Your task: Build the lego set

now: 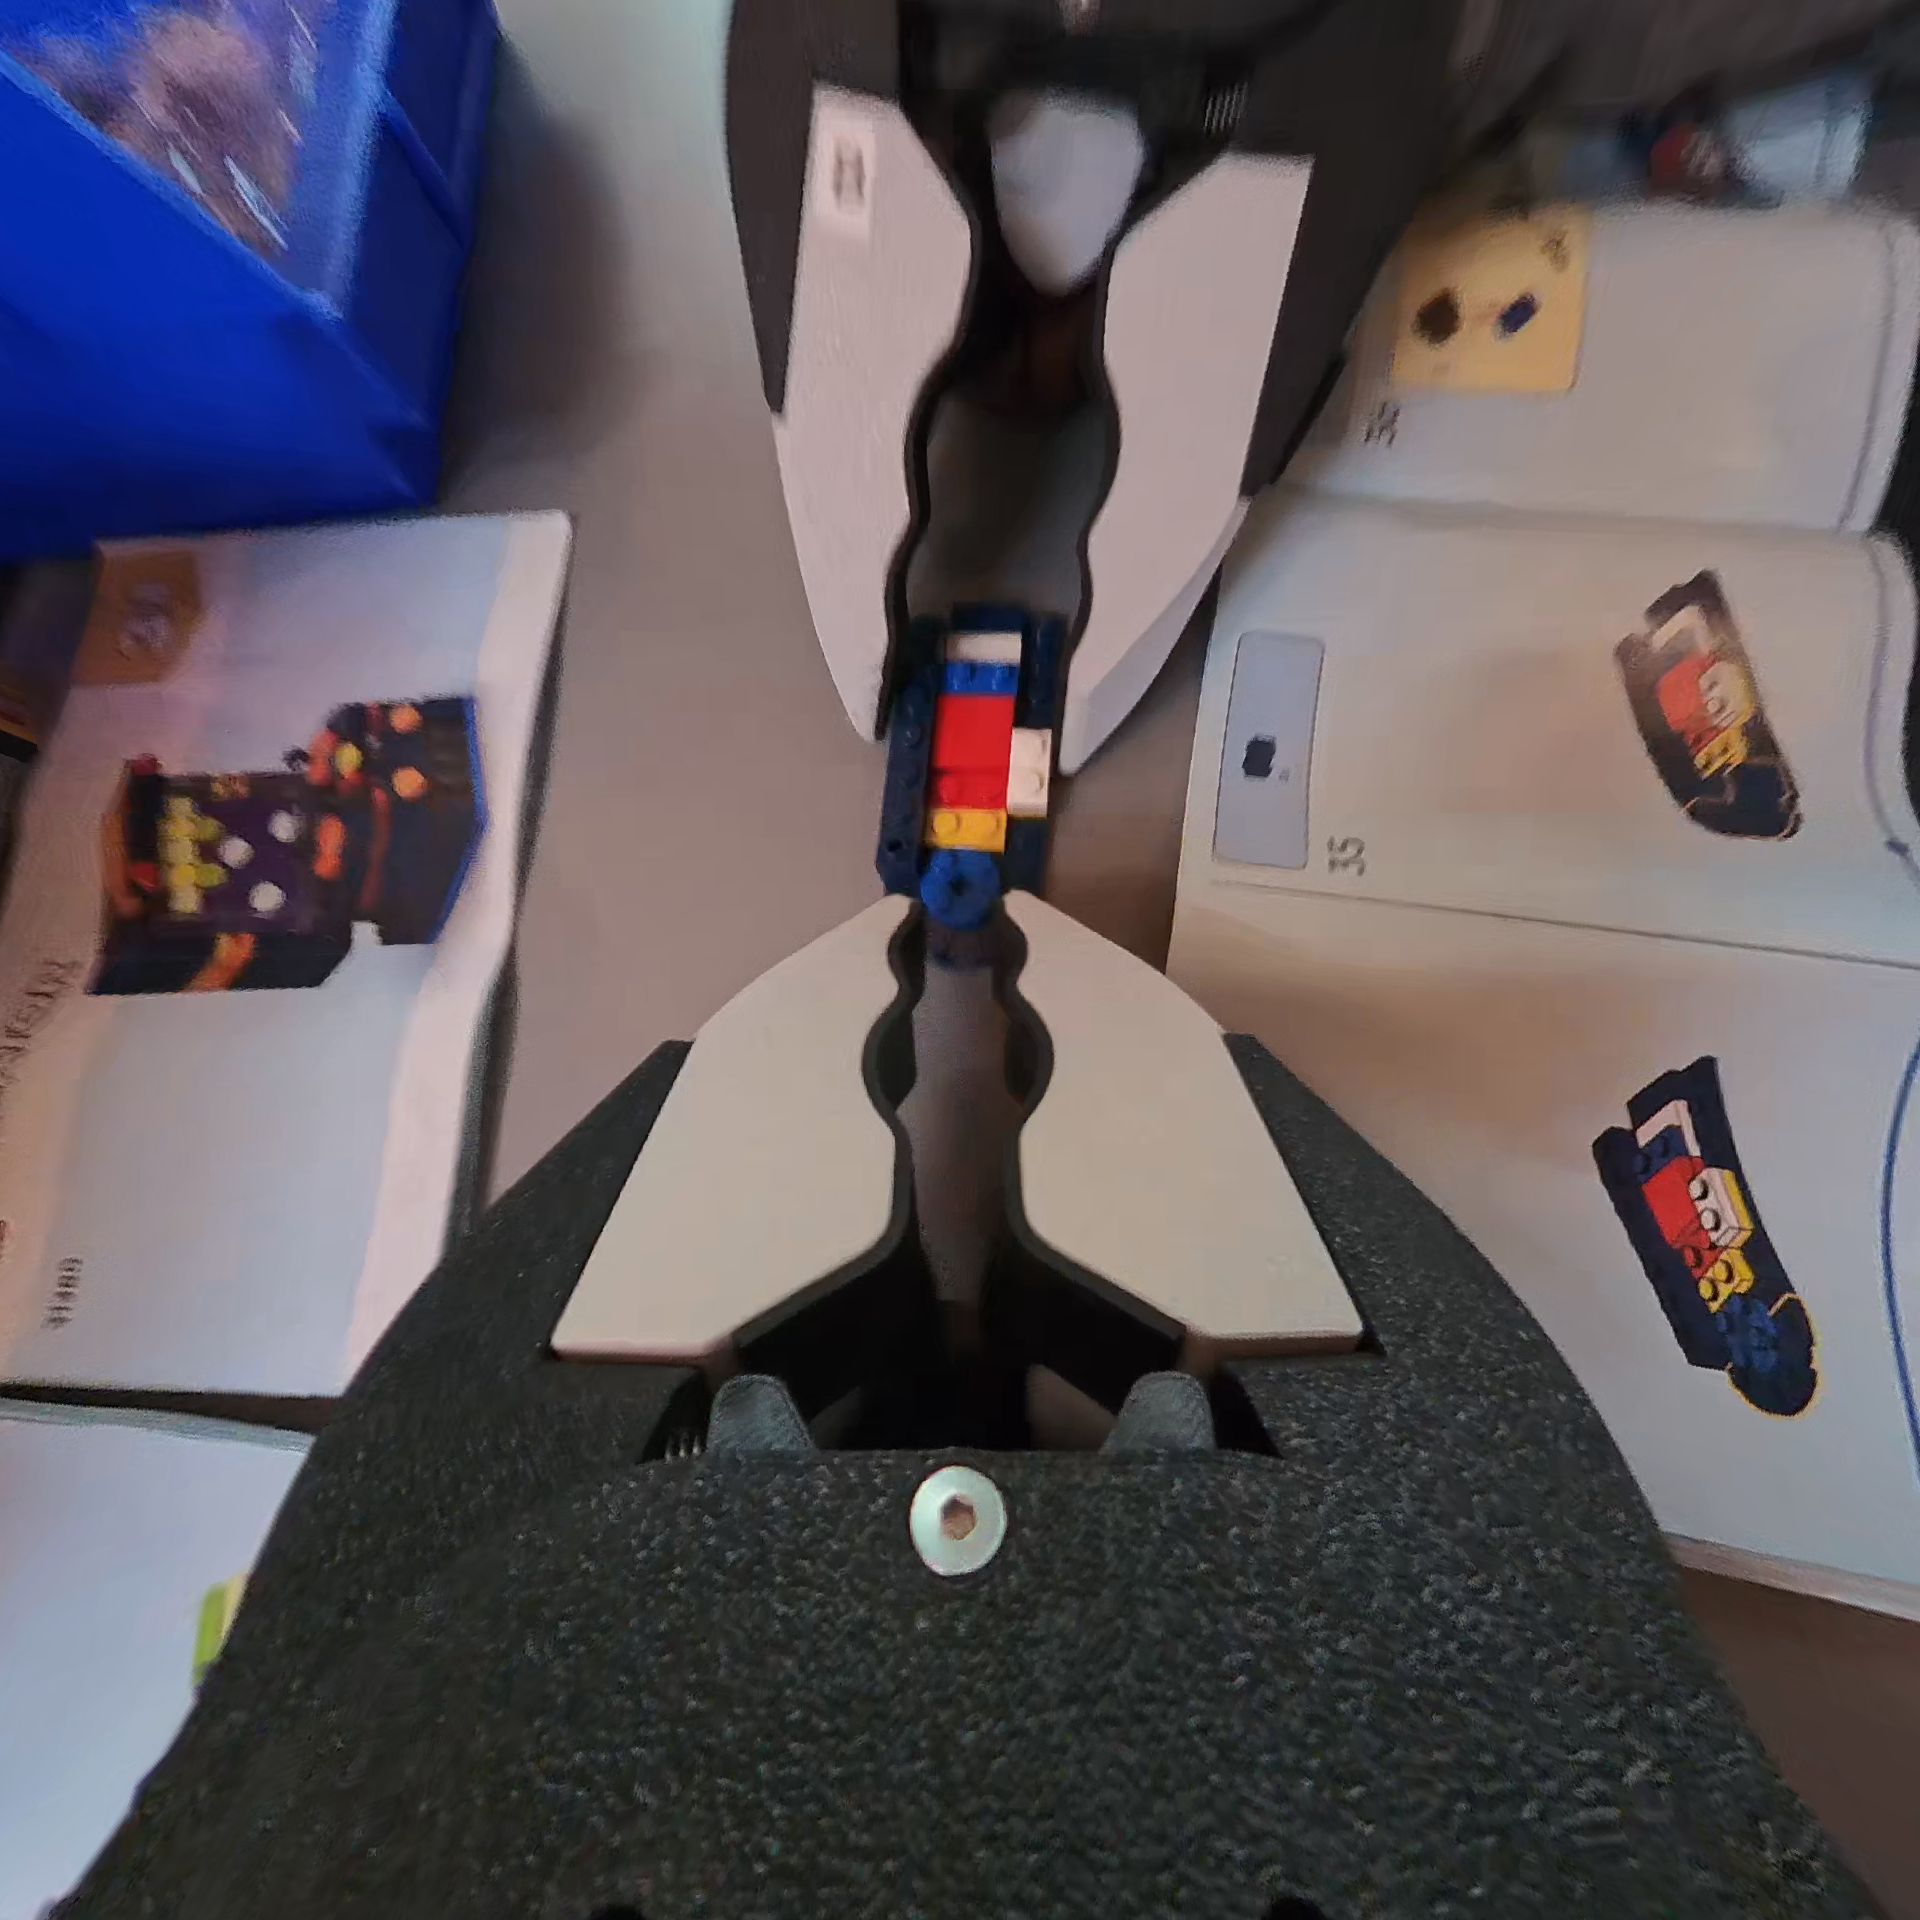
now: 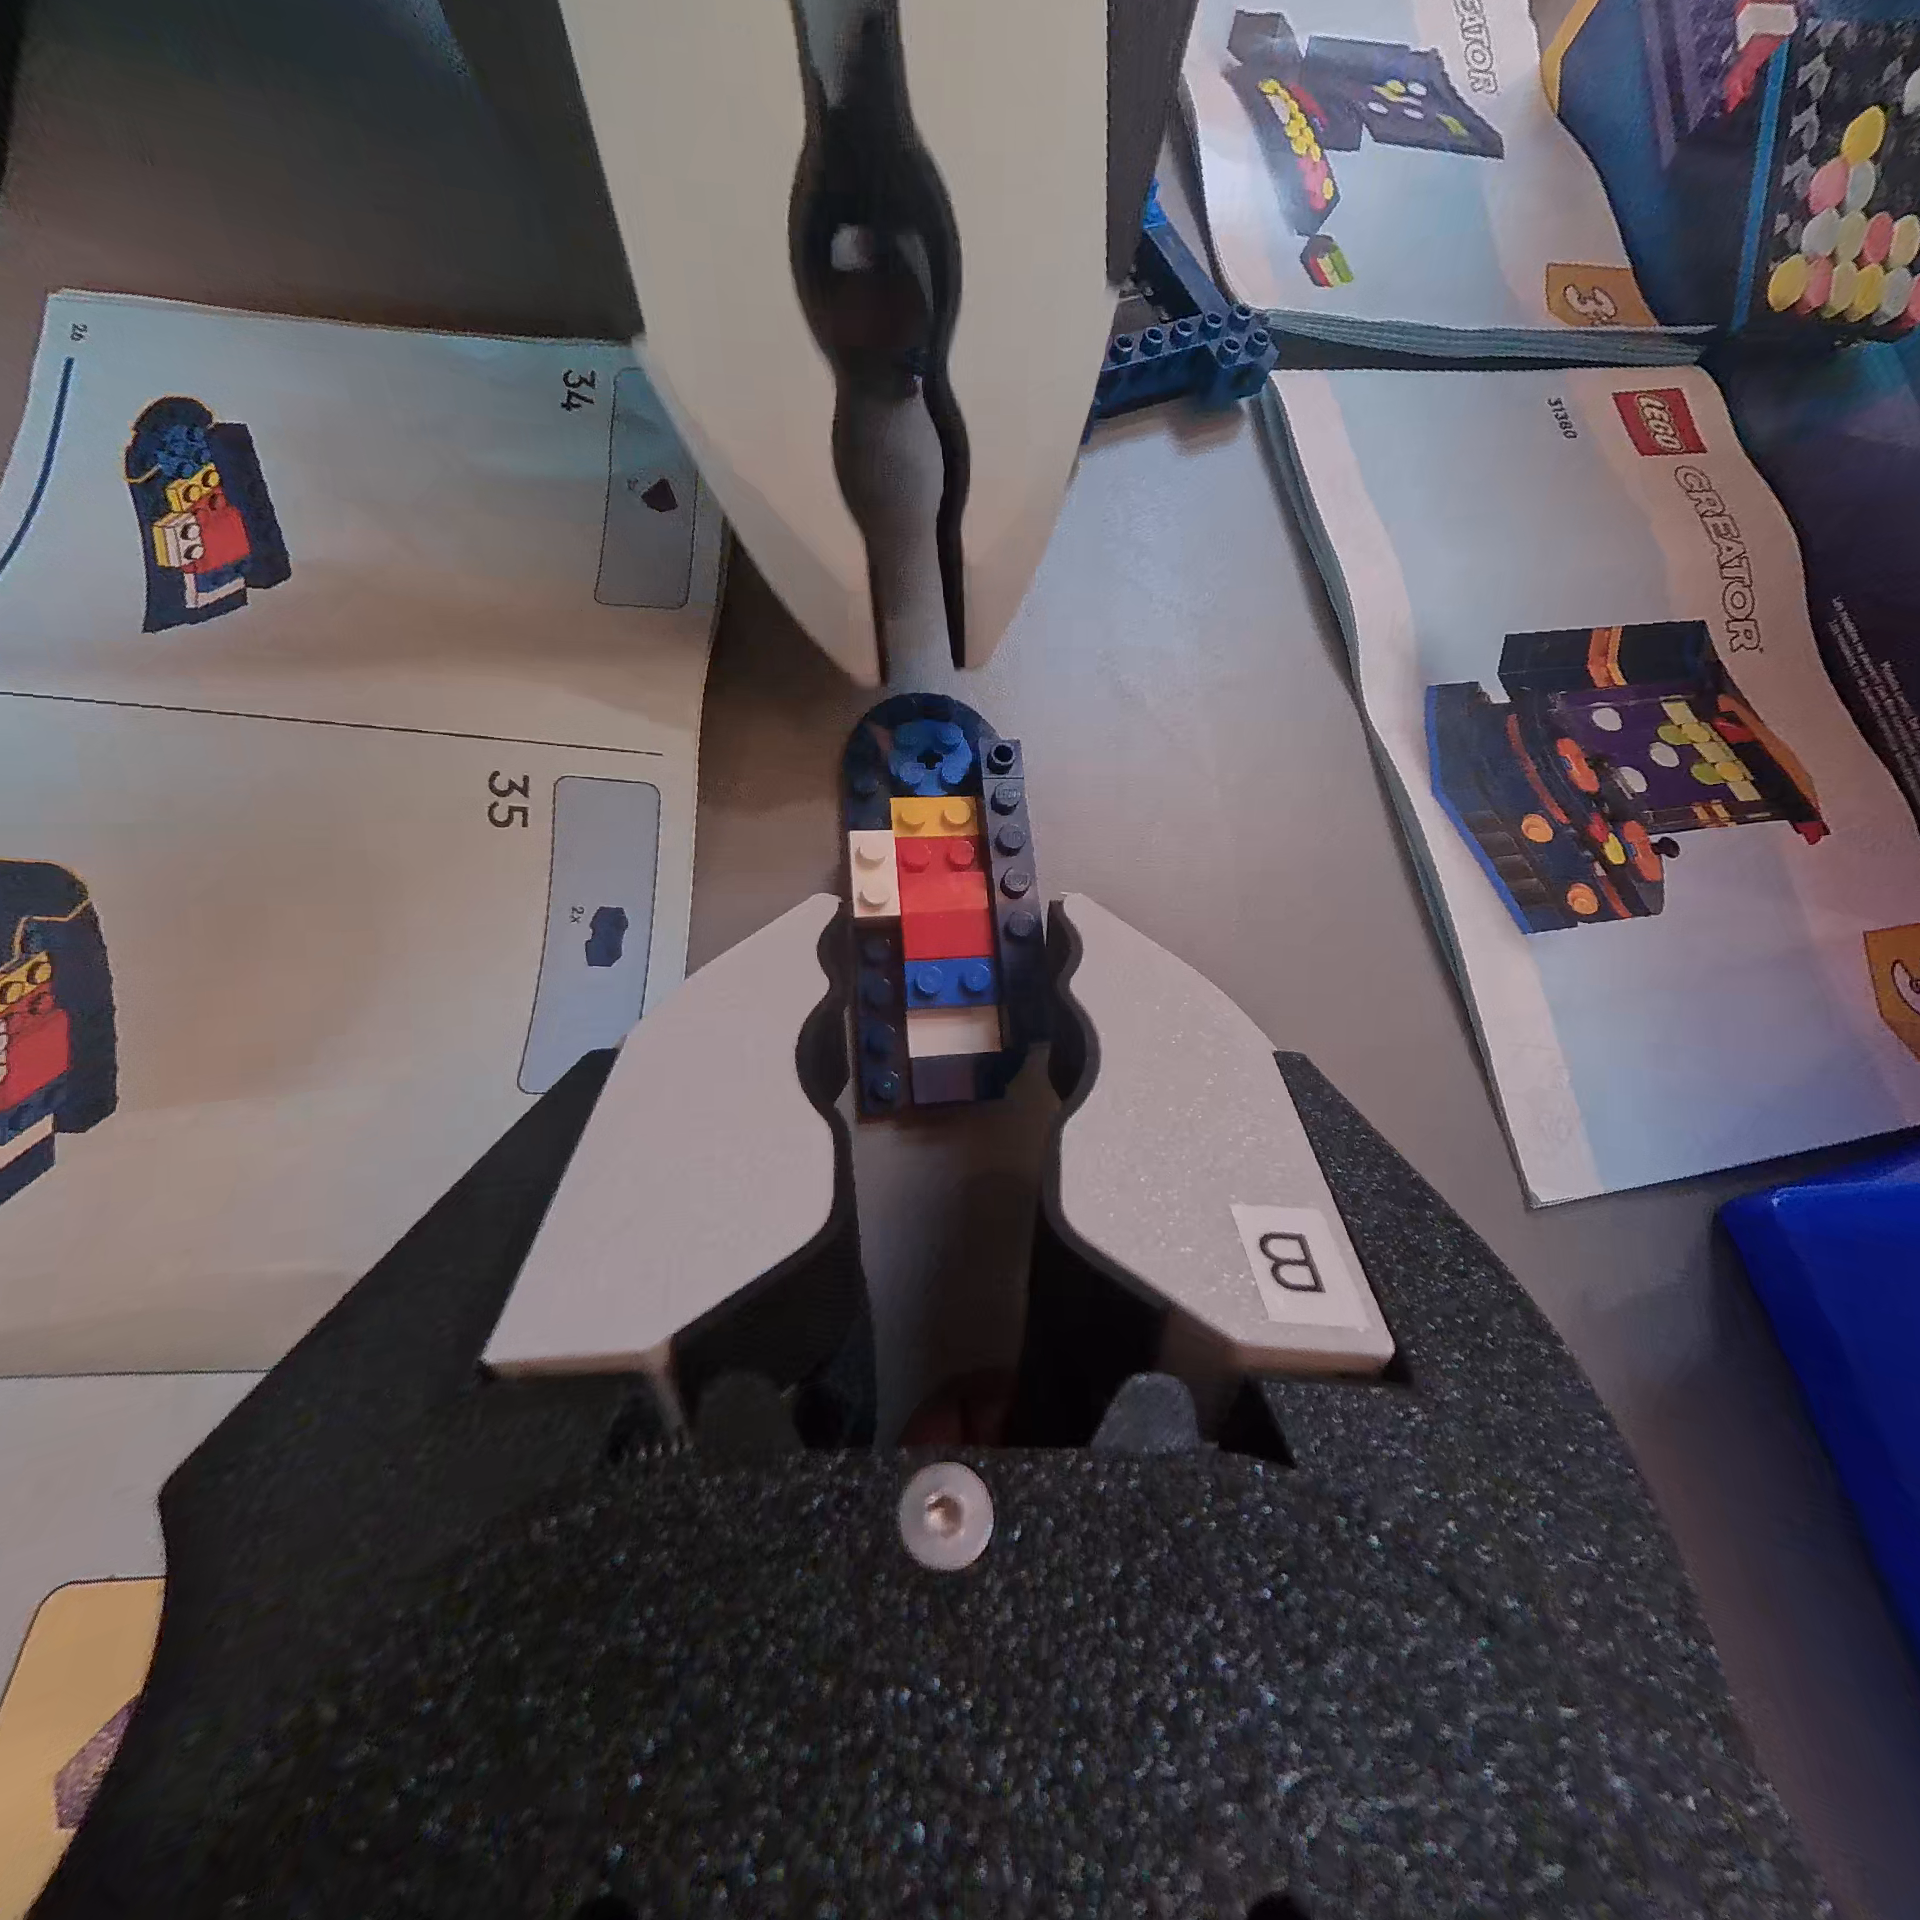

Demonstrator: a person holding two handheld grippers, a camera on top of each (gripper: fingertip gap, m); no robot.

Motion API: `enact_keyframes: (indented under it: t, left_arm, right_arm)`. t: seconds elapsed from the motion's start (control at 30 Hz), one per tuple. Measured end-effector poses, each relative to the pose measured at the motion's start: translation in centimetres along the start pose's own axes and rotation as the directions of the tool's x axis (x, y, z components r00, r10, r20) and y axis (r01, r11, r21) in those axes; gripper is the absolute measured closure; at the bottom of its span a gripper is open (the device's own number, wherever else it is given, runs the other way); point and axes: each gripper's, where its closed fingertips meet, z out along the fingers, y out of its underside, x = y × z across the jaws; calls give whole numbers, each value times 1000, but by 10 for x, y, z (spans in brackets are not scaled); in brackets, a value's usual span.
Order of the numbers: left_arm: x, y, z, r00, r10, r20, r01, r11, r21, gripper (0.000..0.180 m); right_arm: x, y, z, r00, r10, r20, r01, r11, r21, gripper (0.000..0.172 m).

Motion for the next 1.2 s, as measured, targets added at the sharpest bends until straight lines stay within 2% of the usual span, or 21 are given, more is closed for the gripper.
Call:
enact_keyframes:
  t: [0.07, 0.17, 0.33, 0.53, 0.67, 0.77, 0.8, 0.87, 0.93, 1.0, 1.07, 1.13, 1.2]
  left_arm:
    - [-3, -12, -6, 1000, -2, 15, 1, 997, 74, 172]
    - [-5, -12, 0, 1000, 3, 24, -4, 998, 67, 176]
    - [6, 1, 13, 999, -23, -45, 23, 1000, -4, 180]
    - [6, 3, 12, 999, -44, -28, 42, 996, -73, 180]
    - [5, 3, 12, 994, -108, -19, 105, 988, -115, 180]
    - [5, 3, 13, 997, -81, 5, 81, 982, -170, 180]
    - [5, 3, 13, 997, -70, 15, 71, 980, -187, 180]
    - [5, 3, 13, 998, -40, 41, 48, 976, -214, 180]
    - [5, 3, 13, 998, -2, 68, 18, 973, -229, 180]
    - [3, 6, 9, 995, 28, 97, -1, 966, -260, 180]
    - [3, -3, -1, 990, 19, 139, 13, 975, -222, 172]
    - [7, -22, -16, 985, -24, 170, 44, 992, -114, 171]
    - [12, -38, -34, 980, -68, 187, 70, 997, -8, 168]
  right_arm:
    - [0, 0, 0, 1000, 1, 1, -1, 1000, 0, 136]
    - [0, 0, 0, 1000, 1, 1, -1, 1000, 0, 136]
    - [0, 0, 0, 1000, 0, 0, 0, 1000, 0, 136]
    - [0, 0, 0, 1000, 1, 0, -1, 1000, 0, 136]
    - [0, 0, 0, 1000, 5, -1, -5, 1000, 0, 136]
    - [0, 0, 0, 1000, 15, 4, -15, 1000, -2, 136]
    - [1, 0, -1, 1000, 19, 5, -19, 1000, 0, 131]
    - [10, -7, -13, 998, 52, -26, -51, 998, 48, 124]
    - [18, -26, -39, 992, 113, -55, -104, 984, 146, 123]
    - [25, -39, -67, 980, 152, -126, -128, 975, 182, 124]
    - [20, -36, -85, 970, 141, -197, -121, 987, 110, 128]
    - [6, -27, -91, 967, 98, -236, -92, 995, 35, 132]
    - [-10, -20, -88, 966, 92, -243, -88, 996, 24, 134]
